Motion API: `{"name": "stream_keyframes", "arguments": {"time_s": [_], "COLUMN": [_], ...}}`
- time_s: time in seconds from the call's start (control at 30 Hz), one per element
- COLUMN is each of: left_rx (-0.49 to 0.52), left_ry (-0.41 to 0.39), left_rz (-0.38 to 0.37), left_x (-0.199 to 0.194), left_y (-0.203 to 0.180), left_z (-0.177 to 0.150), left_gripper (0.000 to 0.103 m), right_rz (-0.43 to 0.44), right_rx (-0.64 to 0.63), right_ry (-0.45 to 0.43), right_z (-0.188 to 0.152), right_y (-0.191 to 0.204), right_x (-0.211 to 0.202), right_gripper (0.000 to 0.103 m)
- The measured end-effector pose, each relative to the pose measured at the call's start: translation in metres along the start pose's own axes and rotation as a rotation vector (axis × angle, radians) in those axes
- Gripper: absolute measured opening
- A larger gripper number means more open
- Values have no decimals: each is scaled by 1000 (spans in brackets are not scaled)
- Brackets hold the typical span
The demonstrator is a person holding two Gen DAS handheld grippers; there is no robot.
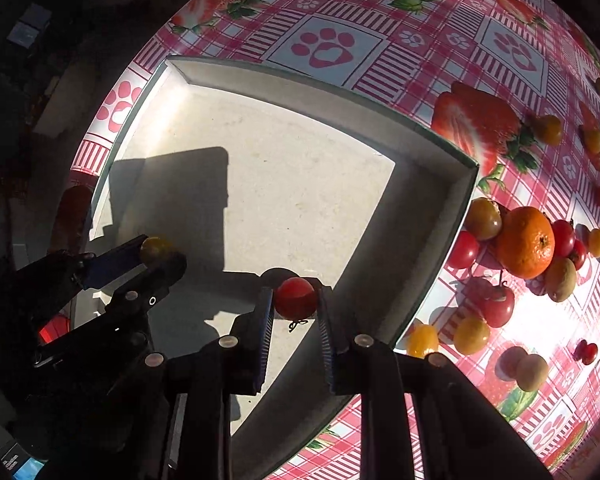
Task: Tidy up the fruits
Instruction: 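Open left tool to drop yellow tomato while right tool releases cherry tomato into tray, then move both open tools back over the scattered fruit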
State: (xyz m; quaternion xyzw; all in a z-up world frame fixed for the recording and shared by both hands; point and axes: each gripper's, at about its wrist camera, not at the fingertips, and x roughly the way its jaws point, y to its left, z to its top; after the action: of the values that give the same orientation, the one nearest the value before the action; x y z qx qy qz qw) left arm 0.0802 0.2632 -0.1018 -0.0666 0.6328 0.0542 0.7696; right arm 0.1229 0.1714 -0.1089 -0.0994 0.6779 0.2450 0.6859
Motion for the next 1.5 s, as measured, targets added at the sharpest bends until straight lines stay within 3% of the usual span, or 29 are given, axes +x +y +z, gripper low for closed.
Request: {"name": "stream_keyframes", "arguments": {"time_s": [0.03, 0.07, 0.2, 0.27, 0.3, 0.57, 0.93, 1.07, 1.23, 1.5], "left_rx": [-5, -11, -33, -23, -21, 41, 250, 317, 375, 363], "left_ry": [-6, -15, -11, -14, -14, 7, 72, 71, 51, 36], "left_rz": [48, 63, 39, 50, 55, 35, -41, -70, -72, -48], "left_x": [-1, -2, -7, -12, -16, -44, -58, -61, -46, -13], "left_y": [1, 3, 10, 9, 8, -22, -127, -166, -210, -241], "left_z": [0, -1, -2, -3, -3, -12, -40, -42, -26, -2], "left_gripper": [63, 65, 66, 66, 66, 66, 66, 66, 66, 66], "right_rz": [3, -6, 41, 70, 76, 46, -33, -44, -83, -108], "right_rx": [2, 5, 41, 37, 33, 122, 459, 550, 557, 452], "right_ry": [1, 1, -20, -49, -67, -141, -25, -8, -44, -120], "right_z": [0, 0, 2, 3, 2, -30, -163, -194, -195, -154], "right_y": [0, -1, -14, -14, -14, -43, -142, -175, -210, -251], "right_x": [0, -1, -12, -24, -31, -78, -74, -75, -86, -101], "right_gripper": [28, 33, 57, 80, 85, 86, 86, 86, 86, 86]}}
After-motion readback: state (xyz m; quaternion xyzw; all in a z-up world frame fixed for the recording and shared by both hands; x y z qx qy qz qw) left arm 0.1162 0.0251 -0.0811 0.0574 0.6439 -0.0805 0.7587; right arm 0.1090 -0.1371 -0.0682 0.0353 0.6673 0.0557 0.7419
